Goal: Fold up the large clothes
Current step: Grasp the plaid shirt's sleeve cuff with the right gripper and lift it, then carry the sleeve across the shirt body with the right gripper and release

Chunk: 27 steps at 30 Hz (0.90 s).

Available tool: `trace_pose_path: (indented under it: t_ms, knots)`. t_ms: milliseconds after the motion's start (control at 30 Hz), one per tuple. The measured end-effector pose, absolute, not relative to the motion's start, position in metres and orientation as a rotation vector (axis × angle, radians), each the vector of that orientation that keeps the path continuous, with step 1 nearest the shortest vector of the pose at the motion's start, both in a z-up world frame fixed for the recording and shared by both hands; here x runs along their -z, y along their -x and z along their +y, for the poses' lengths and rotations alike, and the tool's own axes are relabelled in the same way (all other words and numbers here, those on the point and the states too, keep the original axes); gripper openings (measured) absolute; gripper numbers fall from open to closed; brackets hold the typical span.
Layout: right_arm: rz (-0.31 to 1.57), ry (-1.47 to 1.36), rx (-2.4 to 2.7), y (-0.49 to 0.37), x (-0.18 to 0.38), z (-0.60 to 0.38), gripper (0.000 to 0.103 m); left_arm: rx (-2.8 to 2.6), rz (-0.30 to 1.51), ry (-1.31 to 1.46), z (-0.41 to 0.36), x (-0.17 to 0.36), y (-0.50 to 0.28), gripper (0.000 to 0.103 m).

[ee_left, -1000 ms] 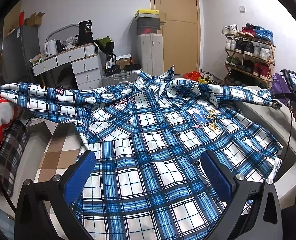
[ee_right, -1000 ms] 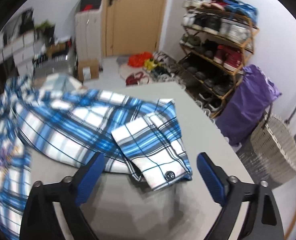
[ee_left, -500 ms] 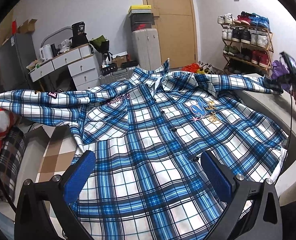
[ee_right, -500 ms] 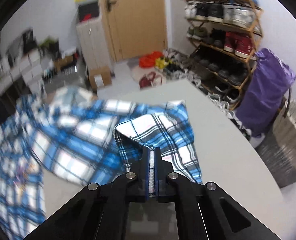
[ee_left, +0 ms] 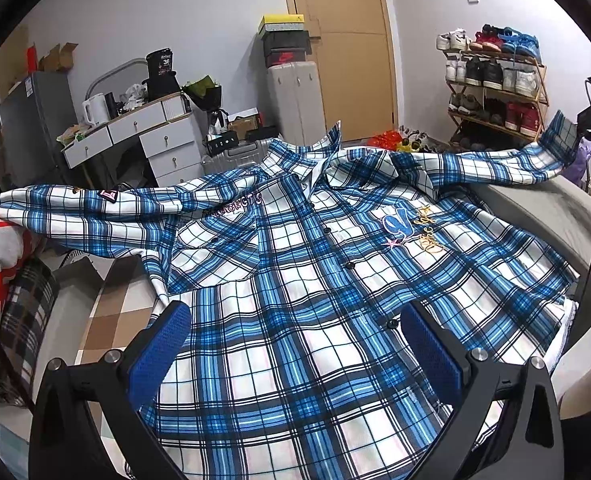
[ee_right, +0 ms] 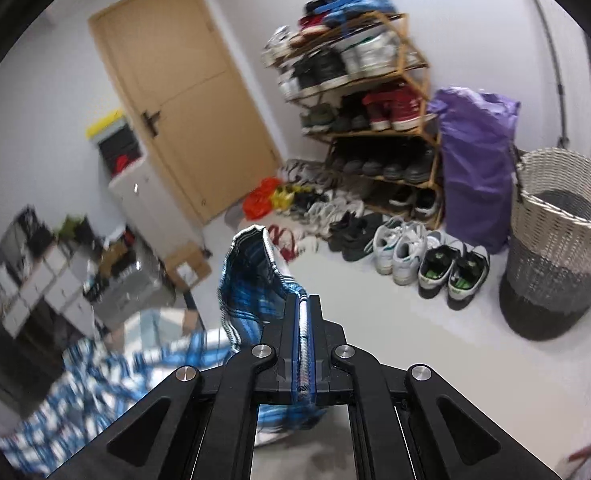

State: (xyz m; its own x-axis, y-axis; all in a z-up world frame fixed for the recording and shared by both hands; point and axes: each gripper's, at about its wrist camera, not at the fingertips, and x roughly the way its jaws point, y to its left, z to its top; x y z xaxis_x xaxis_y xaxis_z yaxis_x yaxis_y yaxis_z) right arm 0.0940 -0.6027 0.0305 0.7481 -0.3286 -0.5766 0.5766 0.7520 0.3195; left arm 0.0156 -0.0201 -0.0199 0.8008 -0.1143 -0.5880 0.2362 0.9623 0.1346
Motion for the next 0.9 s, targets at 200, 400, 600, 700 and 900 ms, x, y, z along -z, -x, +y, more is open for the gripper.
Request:
trace_pose_path:
  t_ms: [200,400,600,700,900]
  knots:
    - [0.441,-0.617,0.574,-0.09,-0.072,-0.624,0.002,0.179,0.606,-0.2,-0.021,0.02,-0.016,0.102]
    - [0.4,-0.575,0.588,-0.117,-0.119,-0.619,0.002,0.185,0.621,-0.189,-0.023,0.022,-0.02,0.102]
    - [0.354,-0.515,0.596,-0.151,-0.164,-0.614,0.002,0.186,0.627,-0.22,-0.024,0.027,-0.023,0.102]
    - [0.348,-0.47,0.595,-0.169,-0.176,-0.608,0.002,0.186,0.639,-0.229,-0.022,0.029,-0.026,0.102]
    - [0.35,-0.471,0.504,-0.197,-0.172,-0.583,0.002,0.19,0.645,-0.196,-0.011,0.024,-0.029,0.102]
